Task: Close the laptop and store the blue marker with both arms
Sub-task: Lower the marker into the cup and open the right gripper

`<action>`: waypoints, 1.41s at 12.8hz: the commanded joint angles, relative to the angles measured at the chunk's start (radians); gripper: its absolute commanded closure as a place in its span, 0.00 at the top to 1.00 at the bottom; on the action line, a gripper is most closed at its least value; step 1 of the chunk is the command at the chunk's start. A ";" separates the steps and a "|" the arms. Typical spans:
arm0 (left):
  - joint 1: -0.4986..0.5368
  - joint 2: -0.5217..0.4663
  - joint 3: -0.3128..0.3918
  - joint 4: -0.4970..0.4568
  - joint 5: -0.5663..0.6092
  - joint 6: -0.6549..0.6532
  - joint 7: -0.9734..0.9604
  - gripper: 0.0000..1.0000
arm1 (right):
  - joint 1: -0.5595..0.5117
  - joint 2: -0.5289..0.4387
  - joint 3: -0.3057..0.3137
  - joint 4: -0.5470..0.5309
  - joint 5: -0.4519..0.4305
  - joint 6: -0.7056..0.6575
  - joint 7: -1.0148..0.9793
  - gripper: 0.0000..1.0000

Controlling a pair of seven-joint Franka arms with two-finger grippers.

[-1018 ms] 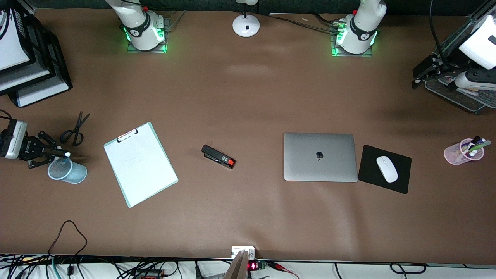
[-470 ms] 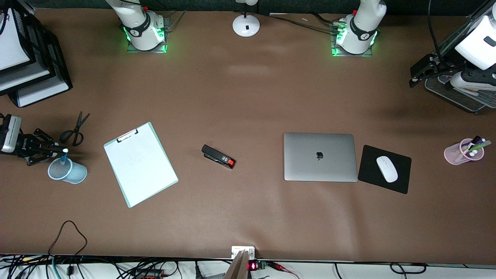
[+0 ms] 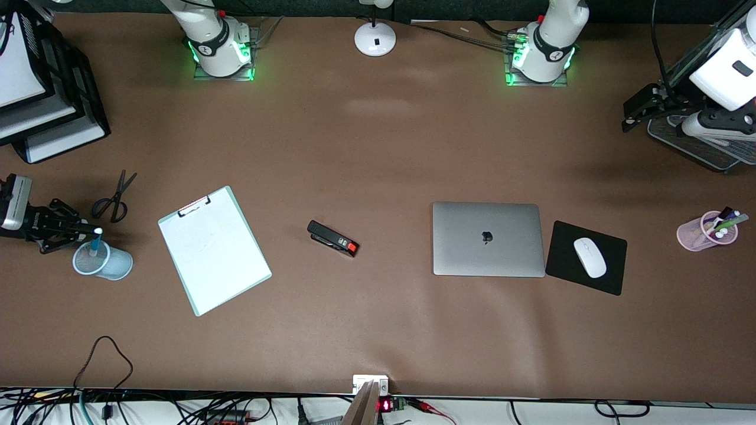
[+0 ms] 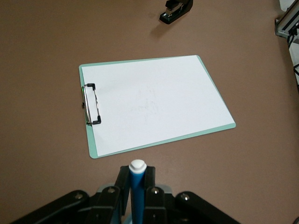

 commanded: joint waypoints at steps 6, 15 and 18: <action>0.001 0.011 0.017 0.012 -0.012 0.000 0.012 1.00 | -0.017 0.037 0.040 0.055 0.007 -0.010 -0.027 0.04; 0.009 0.027 0.017 0.005 -0.010 0.016 0.008 1.00 | -0.044 0.109 0.037 0.118 0.007 0.004 -0.010 0.64; 0.010 0.027 0.017 0.002 0.005 0.016 0.012 1.00 | -0.054 0.108 0.037 0.101 0.010 0.003 0.121 1.00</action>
